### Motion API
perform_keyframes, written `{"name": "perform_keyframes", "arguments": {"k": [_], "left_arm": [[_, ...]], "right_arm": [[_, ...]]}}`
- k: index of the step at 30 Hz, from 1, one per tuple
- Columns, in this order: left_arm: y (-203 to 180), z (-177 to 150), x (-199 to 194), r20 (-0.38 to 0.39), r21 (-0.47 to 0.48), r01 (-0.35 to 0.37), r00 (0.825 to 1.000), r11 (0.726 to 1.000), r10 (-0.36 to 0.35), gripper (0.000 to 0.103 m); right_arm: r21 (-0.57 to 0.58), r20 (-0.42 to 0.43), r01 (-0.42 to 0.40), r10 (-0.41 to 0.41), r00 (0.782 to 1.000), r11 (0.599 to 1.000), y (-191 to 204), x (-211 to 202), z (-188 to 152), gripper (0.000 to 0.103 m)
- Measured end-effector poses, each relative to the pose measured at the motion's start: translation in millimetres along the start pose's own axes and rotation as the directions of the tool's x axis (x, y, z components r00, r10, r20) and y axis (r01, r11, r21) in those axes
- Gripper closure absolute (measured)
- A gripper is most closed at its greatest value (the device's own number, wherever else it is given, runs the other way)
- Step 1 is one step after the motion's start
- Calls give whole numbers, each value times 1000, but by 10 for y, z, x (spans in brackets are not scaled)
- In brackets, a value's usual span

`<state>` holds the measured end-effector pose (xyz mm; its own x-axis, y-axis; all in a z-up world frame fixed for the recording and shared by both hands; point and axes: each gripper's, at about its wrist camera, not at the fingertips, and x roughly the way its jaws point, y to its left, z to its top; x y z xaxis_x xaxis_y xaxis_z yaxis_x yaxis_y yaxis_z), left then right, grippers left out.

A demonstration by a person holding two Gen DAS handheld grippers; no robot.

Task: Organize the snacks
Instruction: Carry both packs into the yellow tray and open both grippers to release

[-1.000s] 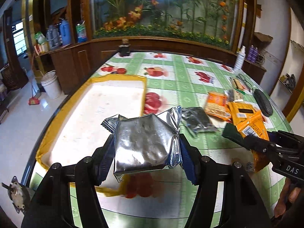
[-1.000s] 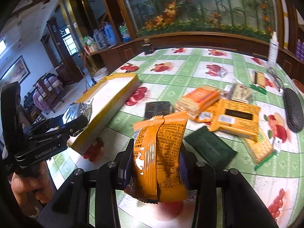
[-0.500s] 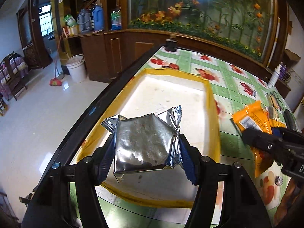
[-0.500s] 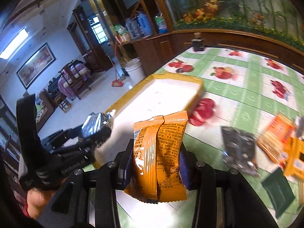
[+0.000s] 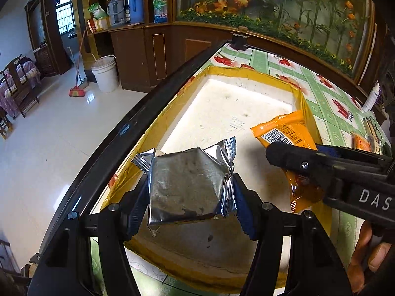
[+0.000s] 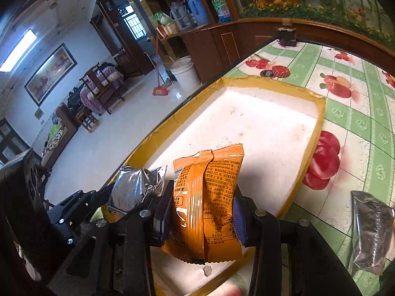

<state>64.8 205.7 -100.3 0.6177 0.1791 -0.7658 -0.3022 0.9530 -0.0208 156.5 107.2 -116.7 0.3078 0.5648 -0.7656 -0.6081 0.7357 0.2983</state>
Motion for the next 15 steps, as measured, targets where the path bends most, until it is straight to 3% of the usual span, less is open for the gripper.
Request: {"name": "perform_keyframes", "arguments": {"k": [8,13,15], "left_arm": [[30,-40,4,2,-6,-1,1000,1000,1,36],[-33,-37,-66,29,19,-30,999,999,30,33],[-60,-33,-105,46,28,-46,998,999,45,33]], "right_arm": [[11,-4,6,-6,1000,1000,-44,43,8,58],[15,12,16,-16,1000,1000,-41,-18,13,50],[16,17,20,-21,1000,1000,-44,-44,14,42]]}}
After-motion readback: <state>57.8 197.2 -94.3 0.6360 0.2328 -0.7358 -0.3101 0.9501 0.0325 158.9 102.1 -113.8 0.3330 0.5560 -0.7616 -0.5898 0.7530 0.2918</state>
